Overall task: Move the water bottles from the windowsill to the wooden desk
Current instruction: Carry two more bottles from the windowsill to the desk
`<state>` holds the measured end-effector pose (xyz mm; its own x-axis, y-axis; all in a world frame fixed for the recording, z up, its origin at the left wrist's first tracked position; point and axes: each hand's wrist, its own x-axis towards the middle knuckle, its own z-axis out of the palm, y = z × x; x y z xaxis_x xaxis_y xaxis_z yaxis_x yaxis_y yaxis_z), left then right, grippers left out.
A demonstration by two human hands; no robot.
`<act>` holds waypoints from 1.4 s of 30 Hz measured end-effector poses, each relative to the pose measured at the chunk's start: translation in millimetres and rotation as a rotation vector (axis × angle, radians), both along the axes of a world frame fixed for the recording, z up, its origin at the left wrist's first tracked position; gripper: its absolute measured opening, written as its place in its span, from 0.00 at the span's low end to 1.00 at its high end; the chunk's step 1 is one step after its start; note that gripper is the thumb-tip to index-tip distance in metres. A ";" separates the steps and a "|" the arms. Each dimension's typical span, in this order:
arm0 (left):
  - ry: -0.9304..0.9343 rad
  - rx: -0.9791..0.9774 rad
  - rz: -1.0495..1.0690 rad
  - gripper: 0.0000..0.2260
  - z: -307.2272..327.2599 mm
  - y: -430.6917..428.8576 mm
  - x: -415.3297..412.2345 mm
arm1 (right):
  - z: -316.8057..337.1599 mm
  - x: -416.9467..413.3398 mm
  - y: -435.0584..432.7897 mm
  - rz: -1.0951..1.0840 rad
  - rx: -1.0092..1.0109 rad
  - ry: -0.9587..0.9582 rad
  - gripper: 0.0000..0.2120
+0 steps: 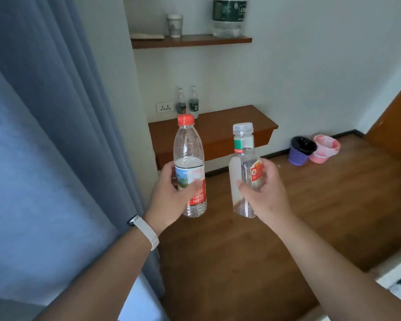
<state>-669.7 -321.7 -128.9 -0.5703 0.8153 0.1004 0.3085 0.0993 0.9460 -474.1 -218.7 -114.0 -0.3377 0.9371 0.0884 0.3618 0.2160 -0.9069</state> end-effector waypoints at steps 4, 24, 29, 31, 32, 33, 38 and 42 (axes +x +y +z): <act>0.015 -0.004 -0.049 0.28 2.4 29.2 -2.7 | 1.1 5.4 17.8 -0.077 -0.001 0.009 0.31; 0.002 -0.104 -0.234 0.24 3.0 328.4 12.2 | -3.9 31.1 304.7 -0.188 -0.036 -0.023 0.34; 0.068 -0.113 -0.263 0.26 12.7 408.5 39.3 | 7.6 61.0 381.7 -0.209 -0.024 -0.016 0.35; 0.108 -0.112 -0.265 0.26 16.3 432.9 45.7 | 8.4 67.8 405.8 -0.211 -0.022 -0.006 0.35; 0.119 -0.103 -0.261 0.26 17.1 443.5 46.8 | 8.2 69.6 416.2 -0.210 -0.017 -0.001 0.35; 0.121 -0.096 -0.255 0.26 17.4 453.1 46.9 | 6.8 70.5 426.3 -0.209 -0.013 0.006 0.35; 0.087 -0.085 -0.251 0.27 19.5 490.6 40.9 | 4.4 65.2 465.4 -0.176 -0.005 0.015 0.34; 0.092 -0.075 -0.245 0.26 15.0 523.0 27.7 | -2.0 50.5 497.6 -0.169 -0.005 -0.006 0.34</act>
<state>-641.9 201.3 -113.9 -0.3467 0.9348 0.0772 0.4165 0.0797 0.9056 -423.7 278.9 -116.0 -0.1758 0.9810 0.0823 0.3977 0.1472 -0.9056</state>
